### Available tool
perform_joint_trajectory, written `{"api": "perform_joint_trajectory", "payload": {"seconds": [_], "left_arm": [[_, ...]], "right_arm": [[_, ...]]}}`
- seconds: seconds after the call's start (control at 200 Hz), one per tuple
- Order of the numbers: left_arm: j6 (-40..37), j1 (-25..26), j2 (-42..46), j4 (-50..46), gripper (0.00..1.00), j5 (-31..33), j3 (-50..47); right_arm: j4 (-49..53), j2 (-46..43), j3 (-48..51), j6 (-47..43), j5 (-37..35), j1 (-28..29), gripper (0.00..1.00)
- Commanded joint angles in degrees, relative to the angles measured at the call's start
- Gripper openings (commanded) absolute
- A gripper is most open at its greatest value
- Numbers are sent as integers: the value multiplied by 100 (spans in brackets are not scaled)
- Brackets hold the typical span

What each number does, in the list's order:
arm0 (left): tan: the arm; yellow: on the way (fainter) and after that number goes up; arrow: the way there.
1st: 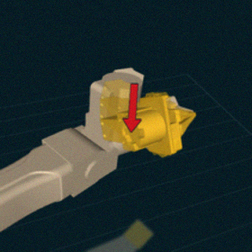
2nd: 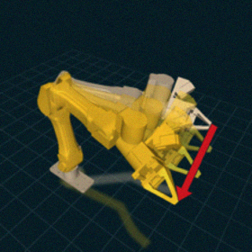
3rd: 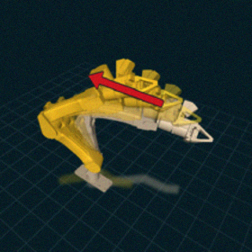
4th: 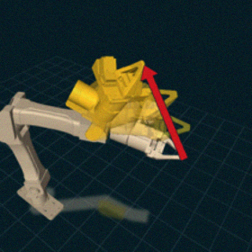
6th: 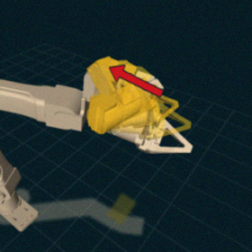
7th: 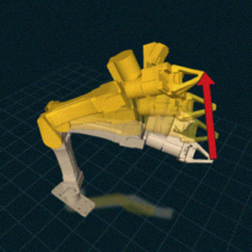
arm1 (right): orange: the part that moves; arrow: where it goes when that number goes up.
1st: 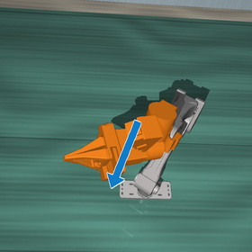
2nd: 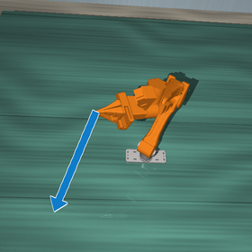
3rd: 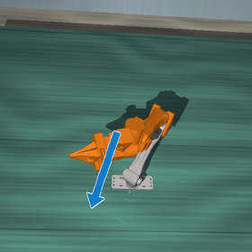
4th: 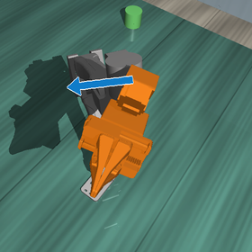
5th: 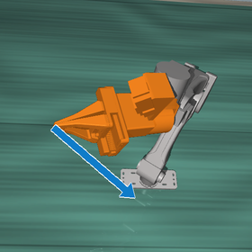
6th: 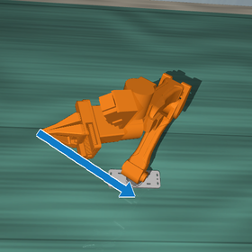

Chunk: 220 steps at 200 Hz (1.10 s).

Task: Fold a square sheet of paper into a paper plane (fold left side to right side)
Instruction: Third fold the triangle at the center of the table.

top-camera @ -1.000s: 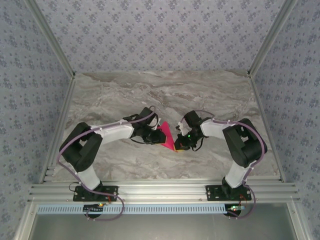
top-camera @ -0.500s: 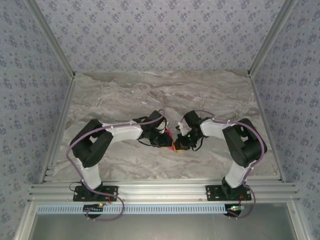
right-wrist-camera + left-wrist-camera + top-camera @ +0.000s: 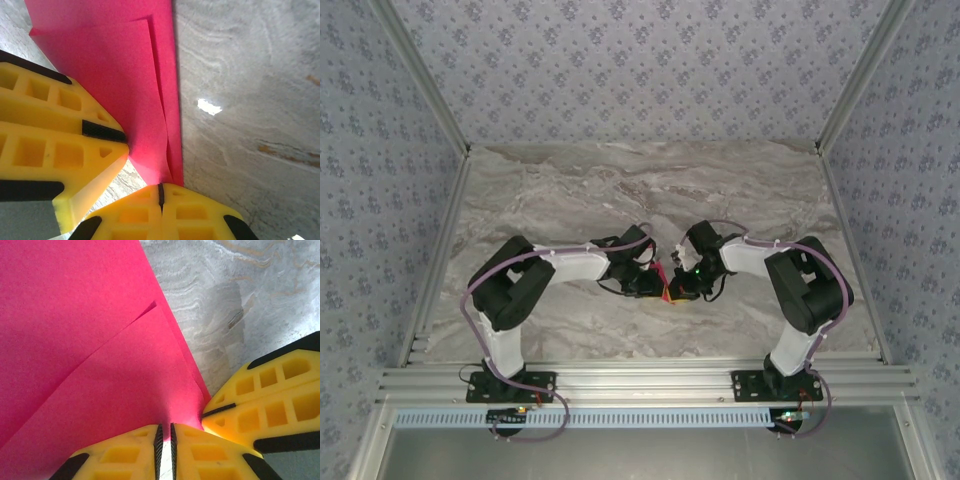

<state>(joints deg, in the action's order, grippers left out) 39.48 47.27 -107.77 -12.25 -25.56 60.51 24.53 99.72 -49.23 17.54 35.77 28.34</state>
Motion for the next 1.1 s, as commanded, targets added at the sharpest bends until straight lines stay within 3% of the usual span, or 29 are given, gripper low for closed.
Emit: {"api": "perform_joint_trajectory", "payload": {"seconds": [0.0, 0.68, 0.854, 1.094], "left_arm": [[-220, -130, -181, -479, 15, 602, -31], [-1170, -1630, 648, -1198, 15, 988, -639], [-1042, -1488, 1158, -1144, 15, 618, -433], [-578, -681, 1036, -592, 17, 224, -93]], "right_arm": [[600, 309, 142, -102, -1023, -25, 0], [641, 294, 186, -93, -1064, -41, 0], [543, 242, 186, -22, -1002, -34, 1], [403, 208, 151, 122, -912, -21, 2]]}}
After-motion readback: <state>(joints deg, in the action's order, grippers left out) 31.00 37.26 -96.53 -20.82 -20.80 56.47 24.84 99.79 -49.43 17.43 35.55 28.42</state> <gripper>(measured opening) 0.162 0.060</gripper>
